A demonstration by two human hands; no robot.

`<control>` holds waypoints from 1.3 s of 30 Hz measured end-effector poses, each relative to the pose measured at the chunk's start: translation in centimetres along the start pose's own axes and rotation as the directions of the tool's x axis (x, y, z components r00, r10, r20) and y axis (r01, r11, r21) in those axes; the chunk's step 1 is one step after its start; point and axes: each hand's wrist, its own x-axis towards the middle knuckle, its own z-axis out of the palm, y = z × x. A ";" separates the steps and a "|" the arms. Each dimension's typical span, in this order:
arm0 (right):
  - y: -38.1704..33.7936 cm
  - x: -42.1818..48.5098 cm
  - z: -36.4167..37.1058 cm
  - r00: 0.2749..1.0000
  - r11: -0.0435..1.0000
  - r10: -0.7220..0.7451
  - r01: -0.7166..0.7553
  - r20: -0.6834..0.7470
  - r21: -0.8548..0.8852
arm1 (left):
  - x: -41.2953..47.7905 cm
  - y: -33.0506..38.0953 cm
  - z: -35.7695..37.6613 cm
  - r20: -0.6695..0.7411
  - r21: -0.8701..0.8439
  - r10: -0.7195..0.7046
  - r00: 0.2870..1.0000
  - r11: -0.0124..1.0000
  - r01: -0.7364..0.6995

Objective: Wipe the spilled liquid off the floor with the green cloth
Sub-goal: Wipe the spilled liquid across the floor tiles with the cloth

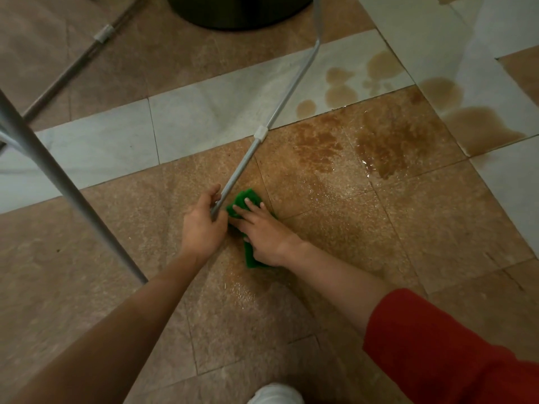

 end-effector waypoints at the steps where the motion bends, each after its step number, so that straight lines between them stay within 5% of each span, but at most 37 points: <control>1: -0.2 -0.2 0.2 0.998 0.999 -0.052 0.052 0.035 -0.010 | 0.0 0.1 0.0 -0.001 0.001 -0.010 1.000 1.000 0.010; 5: 0.8 -1.4 -0.1 0.976 0.976 -0.188 0.198 0.109 -0.087 | -0.1 0.3 -0.1 0.005 0.003 -0.005 1.000 1.000 0.005; 11: 2.6 0.3 -1.8 0.994 0.993 0.097 -0.100 -0.053 -0.063 | 0.0 -0.3 0.3 -0.005 0.075 0.036 0.999 0.997 -0.035; 16: 0.6 -1.0 0.8 1.000 0.998 -0.005 0.003 -0.024 -0.064 | 0.0 -0.1 1.0 -0.038 0.130 0.039 0.999 0.991 -0.034; 22: 0.9 0.7 -0.6 0.972 0.982 0.189 -0.184 -0.140 0.048 | -0.3 -0.1 0.8 -0.039 0.177 0.104 0.994 0.980 -0.096; 30: -0.9 -0.9 1.2 0.980 0.984 -0.165 0.171 0.110 -0.050 | 0.1 -0.9 1.0 -0.051 0.131 0.039 0.998 0.991 -0.032; 35: 0.2 0.5 -0.1 0.994 0.998 0.061 -0.062 -0.087 -0.012 | 0.1 -0.9 0.9 -0.025 0.142 0.079 0.997 0.987 -0.075; 39: -1.2 -0.2 1.5 0.995 0.995 -0.092 0.094 0.046 -0.031 | 0.1 -0.8 1.1 -0.047 0.143 0.057 0.997 0.988 -0.050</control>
